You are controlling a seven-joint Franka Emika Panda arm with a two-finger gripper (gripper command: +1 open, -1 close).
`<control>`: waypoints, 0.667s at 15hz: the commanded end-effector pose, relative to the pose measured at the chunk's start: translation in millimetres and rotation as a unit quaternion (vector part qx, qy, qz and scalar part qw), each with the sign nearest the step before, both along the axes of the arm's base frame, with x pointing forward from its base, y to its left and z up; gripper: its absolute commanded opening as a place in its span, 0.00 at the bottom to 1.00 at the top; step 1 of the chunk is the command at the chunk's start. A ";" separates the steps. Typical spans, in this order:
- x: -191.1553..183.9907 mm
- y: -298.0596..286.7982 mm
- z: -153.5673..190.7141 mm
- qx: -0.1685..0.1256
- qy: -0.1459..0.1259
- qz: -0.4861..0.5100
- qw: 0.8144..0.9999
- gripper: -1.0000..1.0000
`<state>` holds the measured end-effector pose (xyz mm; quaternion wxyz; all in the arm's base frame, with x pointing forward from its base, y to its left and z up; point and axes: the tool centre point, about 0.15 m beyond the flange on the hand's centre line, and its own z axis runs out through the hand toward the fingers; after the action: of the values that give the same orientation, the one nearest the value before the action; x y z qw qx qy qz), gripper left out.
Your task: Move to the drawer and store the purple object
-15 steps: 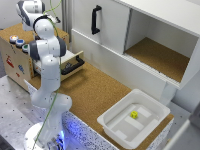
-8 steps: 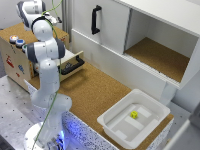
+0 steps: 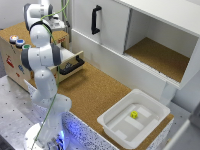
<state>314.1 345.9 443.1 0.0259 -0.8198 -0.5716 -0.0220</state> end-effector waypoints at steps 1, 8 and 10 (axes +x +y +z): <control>-0.7 -29.2 -56.9 0.067 -0.029 0.042 0.996 0.00; 27.9 -11.9 -122.1 0.007 -0.025 0.039 0.999 0.00; 28.3 -9.4 -128.1 -0.007 -0.024 0.044 0.999 0.00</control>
<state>330.0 323.6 352.1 0.0303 -0.8022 -0.5943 -0.0487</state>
